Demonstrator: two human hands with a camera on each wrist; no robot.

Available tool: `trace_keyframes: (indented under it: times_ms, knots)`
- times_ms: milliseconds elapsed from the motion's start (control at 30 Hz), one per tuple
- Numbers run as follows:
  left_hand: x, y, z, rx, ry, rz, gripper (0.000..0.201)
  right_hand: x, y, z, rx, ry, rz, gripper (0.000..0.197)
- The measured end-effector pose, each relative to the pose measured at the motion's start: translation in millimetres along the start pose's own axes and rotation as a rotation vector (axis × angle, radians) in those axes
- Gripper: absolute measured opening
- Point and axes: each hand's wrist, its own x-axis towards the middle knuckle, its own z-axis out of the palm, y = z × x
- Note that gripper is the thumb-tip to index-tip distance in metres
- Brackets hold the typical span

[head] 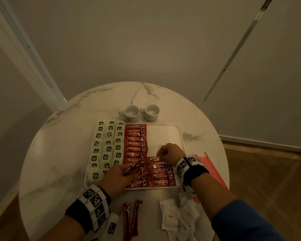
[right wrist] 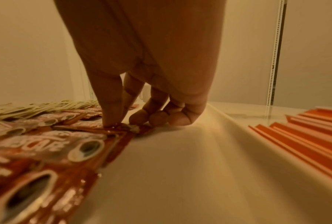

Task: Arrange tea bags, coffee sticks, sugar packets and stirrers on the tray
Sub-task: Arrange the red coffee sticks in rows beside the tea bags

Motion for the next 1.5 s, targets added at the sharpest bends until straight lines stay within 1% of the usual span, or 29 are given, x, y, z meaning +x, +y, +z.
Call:
trace_keyframes:
  times_ms: [33,267,333,400,433,600,767,900,1000,1067,1100,1167,1233,1267,1300,1400,1500]
  knots:
    - [0,0,0,-0.005,0.002,-0.002,0.013,0,0,0,0.001,-0.001,-0.003,0.011]
    - [2,3,-1,-0.015,-0.033,0.011,0.017,-3,4,1,0.008,0.017,-0.049,0.014]
    - [3,3,-1,-0.014,-0.032,0.011,0.018,-5,5,3,-0.013,0.022,-0.082,0.025]
    - [3,2,-1,-0.004,-0.030,0.010,0.018,-9,6,6,-0.081,0.004,-0.112,0.037]
    - [3,1,0,0.001,-0.031,0.009,0.018,-10,7,7,-0.119,-0.005,-0.127,0.039]
    - [4,-4,3,-0.005,-0.038,0.018,0.018,-13,10,8,-0.195,0.006,-0.173,0.037]
    - [5,-7,4,-0.014,-0.043,0.024,0.014,-13,11,11,-0.188,0.021,-0.166,0.034]
    - [6,-10,4,-0.012,-0.049,0.001,0.011,-15,12,11,-0.164,0.020,-0.167,0.033]
    - [8,-8,5,-0.076,-0.066,-0.037,0.007,-19,10,9,-0.050,0.080,-0.158,0.034]
    - [10,-2,5,-0.201,-0.059,-0.072,0.007,-26,2,2,0.107,0.142,-0.162,0.030]
    - [12,2,5,-0.278,-0.052,-0.092,0.008,-29,-4,-3,0.223,0.142,-0.173,0.026]
    - [16,10,5,-0.432,-0.043,-0.127,0.010,-39,-18,-14,0.452,0.051,-0.218,0.019]
    - [19,19,4,-0.563,-0.062,-0.145,0.012,-48,-31,-22,0.592,-0.081,-0.267,0.019]
    - [20,23,4,-0.601,-0.080,-0.153,0.013,-51,-36,-24,0.634,-0.123,-0.291,0.020]
    - [21,27,4,-0.625,-0.103,-0.158,0.014,-55,-41,-26,0.679,-0.144,-0.311,0.020]
    - [23,36,5,-0.647,-0.167,-0.151,0.012,-60,-50,-29,0.767,-0.138,-0.322,0.014]
    - [24,41,4,-0.675,-0.211,-0.130,0.012,-60,-52,-30,0.767,-0.150,-0.300,0.012]
